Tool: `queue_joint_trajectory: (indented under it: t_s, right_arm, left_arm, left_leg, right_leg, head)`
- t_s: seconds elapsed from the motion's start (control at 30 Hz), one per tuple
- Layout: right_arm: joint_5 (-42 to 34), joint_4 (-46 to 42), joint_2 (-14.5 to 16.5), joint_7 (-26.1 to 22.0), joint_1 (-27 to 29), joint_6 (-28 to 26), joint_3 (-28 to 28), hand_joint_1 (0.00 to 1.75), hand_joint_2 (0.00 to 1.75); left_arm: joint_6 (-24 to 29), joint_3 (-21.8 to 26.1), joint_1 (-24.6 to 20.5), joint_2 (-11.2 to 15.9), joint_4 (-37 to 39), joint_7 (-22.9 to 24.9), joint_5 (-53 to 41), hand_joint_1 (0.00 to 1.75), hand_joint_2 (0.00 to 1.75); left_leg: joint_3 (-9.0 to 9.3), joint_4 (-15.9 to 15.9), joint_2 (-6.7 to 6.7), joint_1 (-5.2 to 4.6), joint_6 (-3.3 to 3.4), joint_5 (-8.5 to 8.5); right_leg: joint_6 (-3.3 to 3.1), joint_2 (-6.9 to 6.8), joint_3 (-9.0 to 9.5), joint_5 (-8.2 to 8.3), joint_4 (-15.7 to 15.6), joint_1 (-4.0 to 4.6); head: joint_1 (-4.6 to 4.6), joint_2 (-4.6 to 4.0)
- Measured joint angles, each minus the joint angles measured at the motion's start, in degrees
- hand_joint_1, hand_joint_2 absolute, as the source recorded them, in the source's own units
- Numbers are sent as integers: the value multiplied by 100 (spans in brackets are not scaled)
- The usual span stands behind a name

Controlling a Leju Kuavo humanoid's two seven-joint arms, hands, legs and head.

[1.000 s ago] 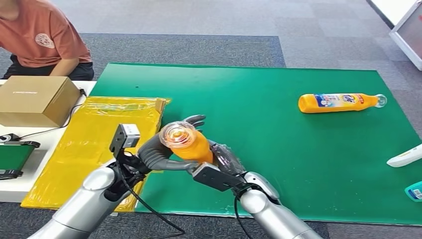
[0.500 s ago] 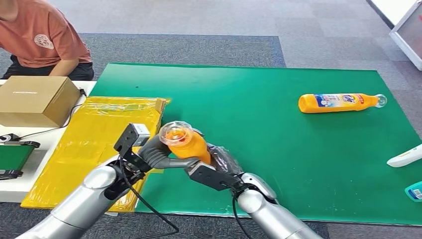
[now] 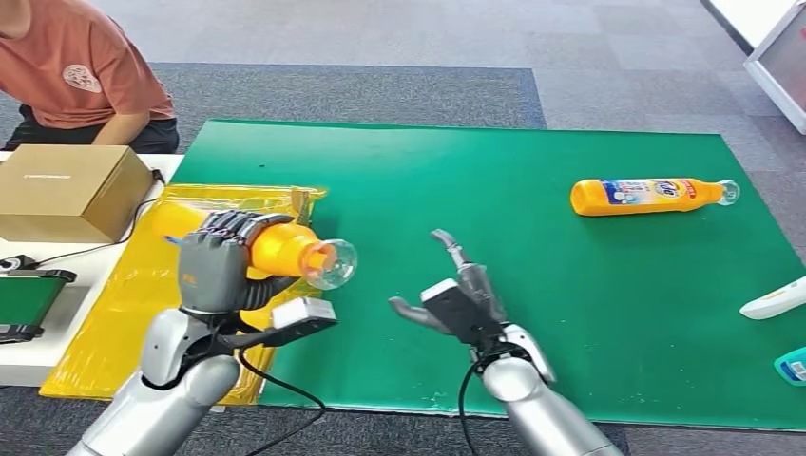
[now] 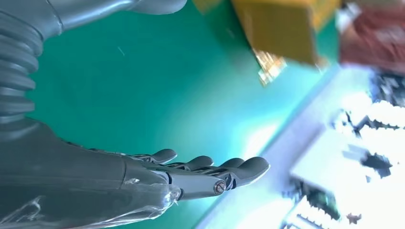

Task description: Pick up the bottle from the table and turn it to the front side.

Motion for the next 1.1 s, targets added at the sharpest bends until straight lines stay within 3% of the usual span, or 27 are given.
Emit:
queue_joint_trajectory:
  t_s: [0.1, 0.17, 0.33, 0.67, 0.8, 0.93, 1.1]
  right_arm:
    - [-259, -363, -2, -87, -26, -154, -340, 0, 175]
    - [-381, -599, -4, -136, -43, -217, -500, 0, 175]
    - [-530, -1196, -27, -203, -25, -208, -681, 0, 175]
    - [-654, -2035, -39, -300, 92, -17, -571, 0, 175]
    - [-718, -2246, -41, -364, 120, -25, -453, 0, 175]
    - [-745, -2431, -51, -378, 166, -51, -376, 0, 175]
    - [-778, -2525, -67, -370, 236, -27, -361, 0, 175]
  left_arm:
    - [534, 119, 136, -20, -8, 523, -1973, 175, 175]
    - [579, 151, 140, -21, 114, 856, -2366, 175, 175]
    - [598, 196, -73, -9, 1043, 1257, -2415, 175, 175]
    - [601, 197, -629, -205, 3407, 850, -2121, 175, 175]
    - [594, 207, -730, -282, 3833, 670, -1864, 0, 175]
    - [350, 238, -739, -347, 3944, 360, -1290, 0, 175]
    - [-357, 289, -729, -388, 3882, 127, -531, 0, 175]
  left_leg:
    - [1, 0, 0, 0, 0, 0]
    - [1, 0, 1, 1, -1, 2]
    - [3, 0, 1, 2, -4, 10]
    - [0, 0, 2, 1, -4, 8]
    - [1, 0, 2, 1, -4, 8]
    - [1, 0, 2, 2, -4, 8]
    - [1, 0, 1, 2, -4, 8]
  right_leg:
    - [0, 0, -2, 0, 0, 0]
    - [-1, 0, -3, 1, 0, 0]
    - [-4, 0, -3, 5, 1, 1]
    - [-6, 1, -4, 6, 1, 0]
    - [-7, 1, -5, 6, 1, 1]
    - [-7, 1, -5, 6, 1, 1]
    - [-7, 1, -3, 6, 1, 1]
  head:
    - [-1, 0]
    - [-1, 0]
    - [-1, 0]
    - [1, 0]
    - [1, 0]
    - [-1, -1]
    - [1, -1]
